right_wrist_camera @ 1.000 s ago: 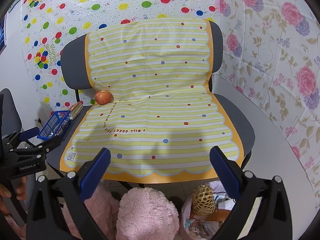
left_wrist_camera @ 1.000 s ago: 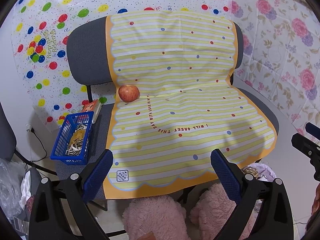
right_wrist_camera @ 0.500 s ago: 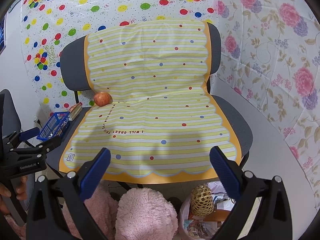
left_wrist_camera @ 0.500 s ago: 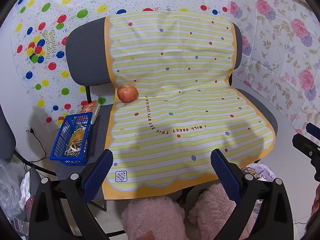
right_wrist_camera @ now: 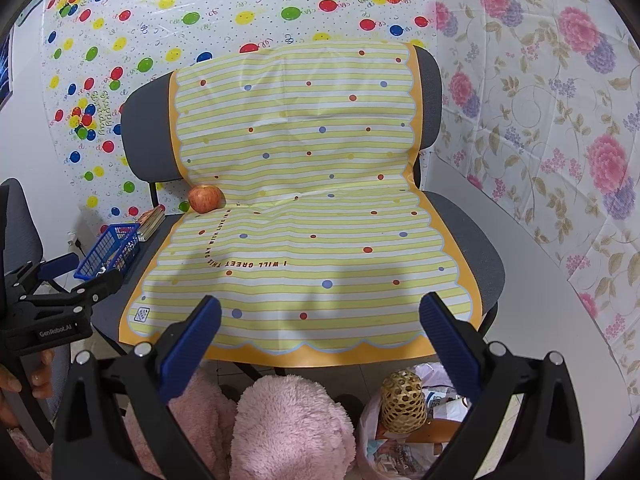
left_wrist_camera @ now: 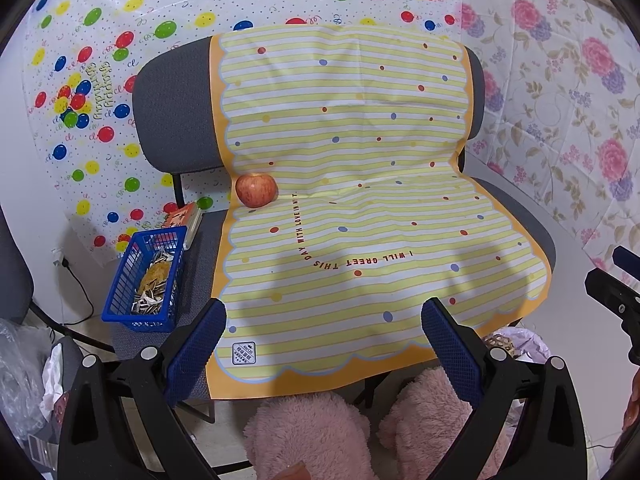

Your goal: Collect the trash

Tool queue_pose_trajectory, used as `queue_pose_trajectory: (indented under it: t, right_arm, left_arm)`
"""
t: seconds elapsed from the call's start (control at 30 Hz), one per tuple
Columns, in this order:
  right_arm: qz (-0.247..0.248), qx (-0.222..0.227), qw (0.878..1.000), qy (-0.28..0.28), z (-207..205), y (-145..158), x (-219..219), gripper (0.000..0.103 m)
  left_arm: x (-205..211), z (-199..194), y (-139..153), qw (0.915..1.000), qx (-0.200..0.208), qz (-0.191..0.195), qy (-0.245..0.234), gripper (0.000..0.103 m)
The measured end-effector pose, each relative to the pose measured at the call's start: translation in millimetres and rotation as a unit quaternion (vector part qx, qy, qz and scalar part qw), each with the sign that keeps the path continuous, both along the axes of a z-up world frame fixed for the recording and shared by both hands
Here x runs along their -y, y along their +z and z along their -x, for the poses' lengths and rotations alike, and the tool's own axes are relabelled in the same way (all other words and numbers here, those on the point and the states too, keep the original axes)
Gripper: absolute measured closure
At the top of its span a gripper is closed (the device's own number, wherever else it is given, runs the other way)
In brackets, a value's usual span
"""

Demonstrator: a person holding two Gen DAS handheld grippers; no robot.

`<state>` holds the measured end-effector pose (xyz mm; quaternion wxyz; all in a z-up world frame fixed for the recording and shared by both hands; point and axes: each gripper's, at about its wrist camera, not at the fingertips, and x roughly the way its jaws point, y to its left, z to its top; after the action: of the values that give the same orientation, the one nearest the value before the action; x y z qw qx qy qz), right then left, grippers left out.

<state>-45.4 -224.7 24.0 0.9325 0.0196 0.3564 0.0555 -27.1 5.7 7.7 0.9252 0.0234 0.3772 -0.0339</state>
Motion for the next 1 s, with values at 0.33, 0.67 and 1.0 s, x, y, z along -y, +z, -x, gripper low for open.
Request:
queue_pose_trajectory:
  t: [0.33, 0.67, 1.0]
  right_arm:
    - [0.000, 0.000, 1.000, 0.001, 0, 0, 1, 0.006]
    - [0.000, -0.002, 1.000, -0.003, 1, -1, 2, 0.006]
    - [-0.005, -0.013, 1.000, -0.006, -9, -11, 6, 0.006]
  left_arm:
    - [1, 0, 2, 1.0000, -0.001, -0.002, -0.004, 0.006]
    - [0, -1, 0, 1.0000, -0.003, -0.004, -0.005, 0.006]
    - [-5, -15, -12, 0.9999, -0.016, 0.001, -0.004, 0.006]
